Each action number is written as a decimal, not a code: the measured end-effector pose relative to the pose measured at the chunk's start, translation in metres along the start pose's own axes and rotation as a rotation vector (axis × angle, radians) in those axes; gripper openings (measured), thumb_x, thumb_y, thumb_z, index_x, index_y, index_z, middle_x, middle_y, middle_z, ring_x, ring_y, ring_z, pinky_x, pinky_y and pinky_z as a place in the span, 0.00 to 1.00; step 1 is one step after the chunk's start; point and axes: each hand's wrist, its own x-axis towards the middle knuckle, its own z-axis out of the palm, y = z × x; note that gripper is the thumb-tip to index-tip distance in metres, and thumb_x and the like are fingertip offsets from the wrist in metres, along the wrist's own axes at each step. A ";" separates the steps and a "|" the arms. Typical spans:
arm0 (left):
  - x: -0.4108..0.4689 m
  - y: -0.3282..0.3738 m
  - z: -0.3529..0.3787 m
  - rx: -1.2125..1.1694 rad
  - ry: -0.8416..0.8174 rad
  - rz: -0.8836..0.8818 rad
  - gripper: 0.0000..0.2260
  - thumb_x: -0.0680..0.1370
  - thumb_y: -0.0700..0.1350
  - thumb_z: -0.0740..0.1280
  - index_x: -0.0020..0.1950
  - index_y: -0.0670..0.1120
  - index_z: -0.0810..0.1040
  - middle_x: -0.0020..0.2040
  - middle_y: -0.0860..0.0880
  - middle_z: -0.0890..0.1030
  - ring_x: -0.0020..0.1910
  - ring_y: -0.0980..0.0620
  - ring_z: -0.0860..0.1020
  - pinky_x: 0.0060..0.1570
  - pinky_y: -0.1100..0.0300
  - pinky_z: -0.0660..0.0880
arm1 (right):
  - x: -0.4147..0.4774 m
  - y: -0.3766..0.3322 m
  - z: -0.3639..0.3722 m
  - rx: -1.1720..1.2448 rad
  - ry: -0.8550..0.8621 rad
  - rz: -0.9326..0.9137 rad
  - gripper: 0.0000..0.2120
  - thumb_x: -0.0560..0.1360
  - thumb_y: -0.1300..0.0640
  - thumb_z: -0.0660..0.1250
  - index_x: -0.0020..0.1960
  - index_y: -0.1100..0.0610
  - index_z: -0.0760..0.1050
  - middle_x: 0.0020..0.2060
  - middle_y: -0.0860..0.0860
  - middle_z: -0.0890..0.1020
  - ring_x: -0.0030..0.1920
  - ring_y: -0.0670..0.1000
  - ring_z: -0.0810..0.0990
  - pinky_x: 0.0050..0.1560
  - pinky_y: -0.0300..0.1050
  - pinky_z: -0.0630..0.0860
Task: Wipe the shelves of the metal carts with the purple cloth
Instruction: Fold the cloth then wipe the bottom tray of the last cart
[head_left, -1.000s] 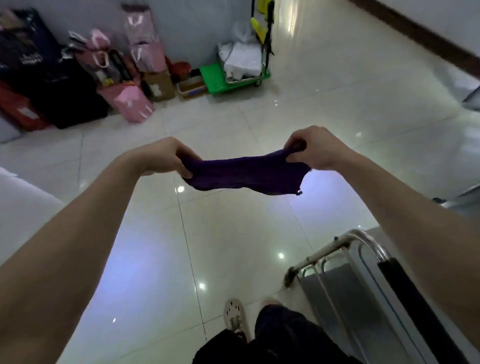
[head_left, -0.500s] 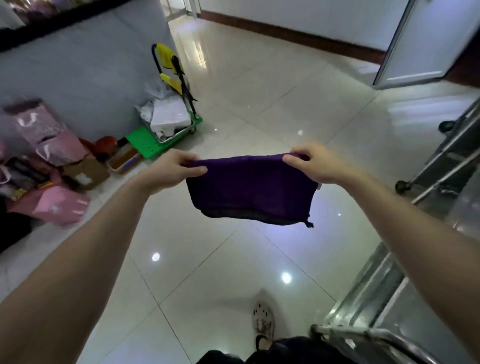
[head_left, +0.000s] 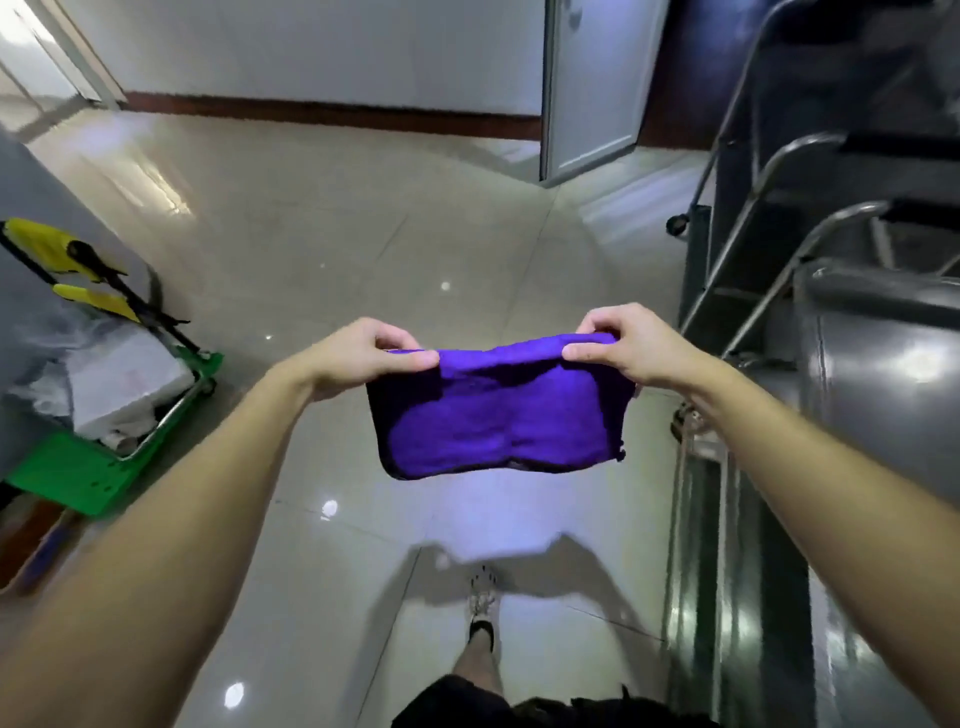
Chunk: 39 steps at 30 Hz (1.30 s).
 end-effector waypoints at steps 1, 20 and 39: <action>0.028 0.005 -0.005 0.017 -0.024 0.028 0.21 0.74 0.67 0.78 0.47 0.48 0.88 0.43 0.53 0.85 0.42 0.56 0.80 0.47 0.57 0.72 | 0.007 0.005 -0.009 -0.001 0.020 0.030 0.13 0.74 0.40 0.80 0.44 0.48 0.83 0.40 0.54 0.85 0.37 0.60 0.82 0.32 0.62 0.82; 0.441 0.253 0.116 0.598 -0.385 0.581 0.11 0.82 0.56 0.76 0.50 0.48 0.88 0.43 0.46 0.87 0.47 0.43 0.85 0.51 0.46 0.81 | 0.122 0.193 -0.121 0.278 0.438 0.656 0.18 0.85 0.53 0.67 0.42 0.66 0.77 0.32 0.60 0.79 0.33 0.59 0.80 0.40 0.53 0.75; 0.589 0.296 0.225 0.631 -0.851 0.772 0.19 0.75 0.36 0.71 0.61 0.55 0.87 0.43 0.62 0.85 0.41 0.64 0.83 0.48 0.67 0.78 | 0.175 0.225 -0.150 1.260 1.075 0.943 0.22 0.74 0.51 0.72 0.65 0.60 0.79 0.47 0.56 0.88 0.44 0.59 0.90 0.47 0.49 0.86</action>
